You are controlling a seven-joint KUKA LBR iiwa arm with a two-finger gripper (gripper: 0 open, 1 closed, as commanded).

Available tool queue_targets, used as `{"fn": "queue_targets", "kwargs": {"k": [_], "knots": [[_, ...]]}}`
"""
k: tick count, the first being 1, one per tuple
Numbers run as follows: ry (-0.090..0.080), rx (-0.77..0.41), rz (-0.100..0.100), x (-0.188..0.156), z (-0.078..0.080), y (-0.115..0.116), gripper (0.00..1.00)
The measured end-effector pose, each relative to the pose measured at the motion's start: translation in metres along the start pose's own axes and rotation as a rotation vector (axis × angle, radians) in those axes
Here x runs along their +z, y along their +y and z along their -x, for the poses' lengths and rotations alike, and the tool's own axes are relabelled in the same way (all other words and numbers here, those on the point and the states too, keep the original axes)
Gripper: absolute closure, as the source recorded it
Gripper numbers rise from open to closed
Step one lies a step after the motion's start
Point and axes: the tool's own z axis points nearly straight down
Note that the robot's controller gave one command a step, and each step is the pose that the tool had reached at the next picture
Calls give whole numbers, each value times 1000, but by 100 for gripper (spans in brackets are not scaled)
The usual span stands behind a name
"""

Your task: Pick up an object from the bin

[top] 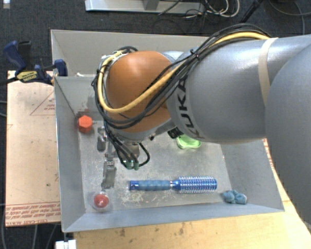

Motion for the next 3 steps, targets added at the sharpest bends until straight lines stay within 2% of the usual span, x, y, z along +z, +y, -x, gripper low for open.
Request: {"fn": "queue_targets", "kwargs": {"k": [1,2,3], "knots": [[-2,33,-4,69,15,-100,0],[-1,217,-1,142,3,-151,0],[-5,215,2,140,4,-149,100]]}}
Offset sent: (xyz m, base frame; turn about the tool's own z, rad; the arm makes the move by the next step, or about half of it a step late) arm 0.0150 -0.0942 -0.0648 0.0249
